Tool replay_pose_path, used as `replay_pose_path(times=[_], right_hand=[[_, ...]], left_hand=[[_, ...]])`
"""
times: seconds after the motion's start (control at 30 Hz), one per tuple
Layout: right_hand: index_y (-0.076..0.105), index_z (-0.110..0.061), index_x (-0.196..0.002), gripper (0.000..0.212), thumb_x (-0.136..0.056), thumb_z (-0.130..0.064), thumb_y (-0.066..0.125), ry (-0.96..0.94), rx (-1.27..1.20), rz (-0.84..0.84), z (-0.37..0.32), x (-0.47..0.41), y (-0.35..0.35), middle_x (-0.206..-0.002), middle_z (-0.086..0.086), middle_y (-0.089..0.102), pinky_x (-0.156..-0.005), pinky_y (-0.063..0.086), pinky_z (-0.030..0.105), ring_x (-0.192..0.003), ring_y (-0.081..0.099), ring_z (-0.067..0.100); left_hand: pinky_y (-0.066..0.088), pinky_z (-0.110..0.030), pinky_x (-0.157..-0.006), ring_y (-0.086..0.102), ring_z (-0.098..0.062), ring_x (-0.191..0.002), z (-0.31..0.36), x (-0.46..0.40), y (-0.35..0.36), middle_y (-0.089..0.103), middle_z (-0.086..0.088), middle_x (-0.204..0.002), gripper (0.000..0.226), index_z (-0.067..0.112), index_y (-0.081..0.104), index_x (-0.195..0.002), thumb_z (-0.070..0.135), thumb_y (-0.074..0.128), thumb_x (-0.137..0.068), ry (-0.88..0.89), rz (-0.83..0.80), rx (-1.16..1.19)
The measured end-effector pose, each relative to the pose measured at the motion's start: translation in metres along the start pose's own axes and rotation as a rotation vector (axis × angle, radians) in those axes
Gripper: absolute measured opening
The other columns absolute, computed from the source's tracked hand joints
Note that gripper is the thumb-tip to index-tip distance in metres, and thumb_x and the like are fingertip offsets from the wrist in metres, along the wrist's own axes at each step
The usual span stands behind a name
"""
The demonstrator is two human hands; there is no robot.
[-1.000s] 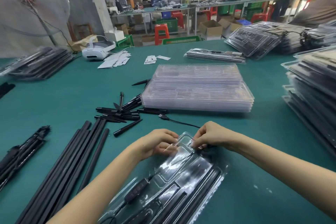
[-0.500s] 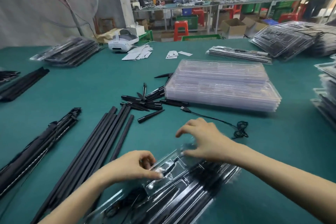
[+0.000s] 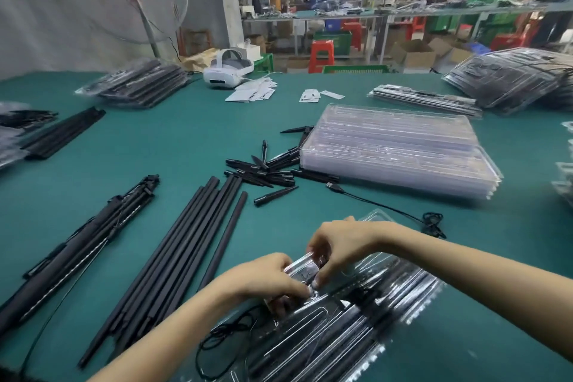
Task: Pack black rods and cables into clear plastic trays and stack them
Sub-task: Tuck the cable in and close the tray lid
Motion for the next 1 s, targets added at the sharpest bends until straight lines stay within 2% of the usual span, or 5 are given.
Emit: replay_pose_path(times=[0.4, 0.53, 0.73, 0.87, 1.0], right_hand=[[0.050, -0.026, -0.071, 0.034, -0.066, -0.038, 0.081, 0.179, 0.025, 0.111, -0.002, -0.008, 0.019, -0.079, -0.009, 0.058, -0.092, 0.019, 0.040, -0.083, 0.051, 0.012], [0.064, -0.021, -0.092, 0.027, -0.070, -0.031, 0.077, 0.254, 0.100, 0.157, -0.011, -0.007, 0.025, -0.095, -0.002, 0.066, -0.103, 0.014, 0.046, -0.104, 0.055, 0.018], [0.059, -0.025, -0.110, 0.049, -0.069, -0.040, 0.081, 0.218, 0.067, 0.170, -0.010, 0.006, 0.012, -0.114, -0.001, 0.060, -0.105, 0.017, 0.043, -0.119, 0.047, 0.018], [0.046, -0.039, -0.129, 0.060, -0.076, -0.056, 0.068, 0.211, -0.031, 0.540, 0.007, 0.049, 0.006, -0.134, -0.008, 0.041, -0.114, -0.003, 0.039, -0.131, 0.026, 0.012], [0.056, -0.035, -0.123, 0.041, -0.085, -0.047, 0.065, 0.310, -0.286, 1.136, 0.027, 0.113, 0.035, -0.130, -0.009, 0.045, -0.109, 0.014, 0.031, -0.124, 0.033, 0.010]], left_hand=[[0.045, -0.022, -0.046, 0.052, -0.011, -0.042, -0.009, -0.004, 0.002, 0.057, 0.005, -0.064, 0.021, 0.008, 0.056, -0.094, 0.015, 0.071, -0.080, 0.086, 0.173, -0.022], [0.045, -0.032, -0.052, 0.051, -0.013, -0.041, -0.011, -0.004, 0.003, 0.054, 0.011, -0.055, 0.018, 0.023, 0.055, -0.078, 0.023, 0.072, -0.071, 0.069, 0.208, -0.030], [0.042, -0.020, -0.044, 0.050, -0.010, -0.042, -0.002, 0.003, 0.003, 0.054, 0.006, -0.057, 0.021, 0.014, 0.056, -0.082, 0.022, 0.072, -0.070, 0.048, 0.123, 0.009], [0.042, -0.018, -0.039, 0.051, -0.008, -0.038, 0.001, 0.008, 0.001, 0.057, 0.000, -0.058, 0.018, 0.012, 0.061, -0.079, 0.025, 0.074, -0.082, 0.019, 0.042, 0.114], [0.040, -0.016, -0.040, 0.054, -0.009, -0.039, 0.006, 0.015, -0.001, 0.062, -0.002, -0.059, 0.023, 0.011, 0.067, -0.079, 0.033, 0.067, -0.086, 0.040, 0.062, 0.200]])
Point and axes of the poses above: each hand's wrist, its own x-axis away from the middle knuckle, its own y-axis out of the palm, z = x × y, the point moved 3 cm from there along -x, towards the middle knuckle
